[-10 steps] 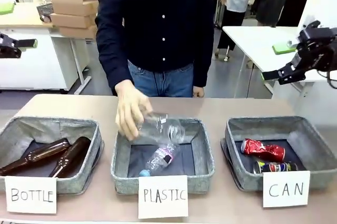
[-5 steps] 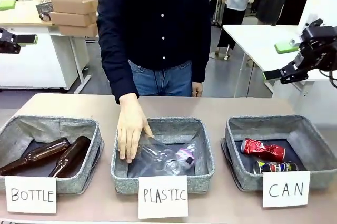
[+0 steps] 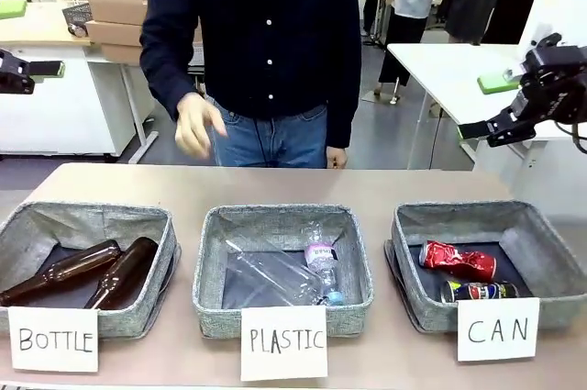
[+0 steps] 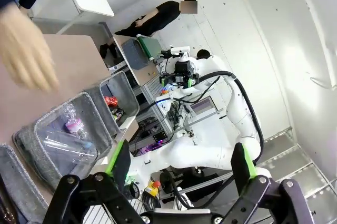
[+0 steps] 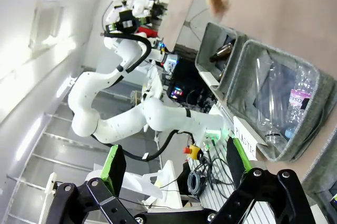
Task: Sort the can waste into the basket.
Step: Pick up the can waste from the table and place it in the right Fabric basket.
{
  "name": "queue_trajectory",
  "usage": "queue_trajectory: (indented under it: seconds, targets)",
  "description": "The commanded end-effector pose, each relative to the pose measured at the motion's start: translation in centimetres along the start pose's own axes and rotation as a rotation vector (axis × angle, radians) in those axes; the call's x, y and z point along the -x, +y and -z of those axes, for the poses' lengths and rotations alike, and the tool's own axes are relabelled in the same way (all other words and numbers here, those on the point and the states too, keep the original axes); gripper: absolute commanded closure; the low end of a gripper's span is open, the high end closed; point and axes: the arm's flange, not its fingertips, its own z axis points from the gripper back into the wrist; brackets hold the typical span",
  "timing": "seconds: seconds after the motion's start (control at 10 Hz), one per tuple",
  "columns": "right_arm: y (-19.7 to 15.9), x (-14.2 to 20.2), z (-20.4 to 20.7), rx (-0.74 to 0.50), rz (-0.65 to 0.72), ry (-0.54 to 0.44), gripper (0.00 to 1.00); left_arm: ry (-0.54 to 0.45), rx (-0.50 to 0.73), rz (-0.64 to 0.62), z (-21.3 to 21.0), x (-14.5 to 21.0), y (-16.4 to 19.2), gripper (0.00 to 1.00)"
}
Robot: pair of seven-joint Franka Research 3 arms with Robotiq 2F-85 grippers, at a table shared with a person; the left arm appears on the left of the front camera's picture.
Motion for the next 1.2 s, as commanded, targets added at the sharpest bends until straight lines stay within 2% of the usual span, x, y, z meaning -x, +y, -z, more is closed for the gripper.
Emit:
queue_trajectory:
  seconds: [0.0,1.1]
  targets:
    - [-0.05,0.16,-0.07,-0.003,-0.023,0.012,0.00,-0.015,0.017,-0.004,0.23,-0.18,-0.29,0.00]
    - [-0.05,0.16,-0.07,-0.003,-0.023,0.012,0.00,-0.015,0.017,-0.004,0.23,-0.18,-0.29,0.00]
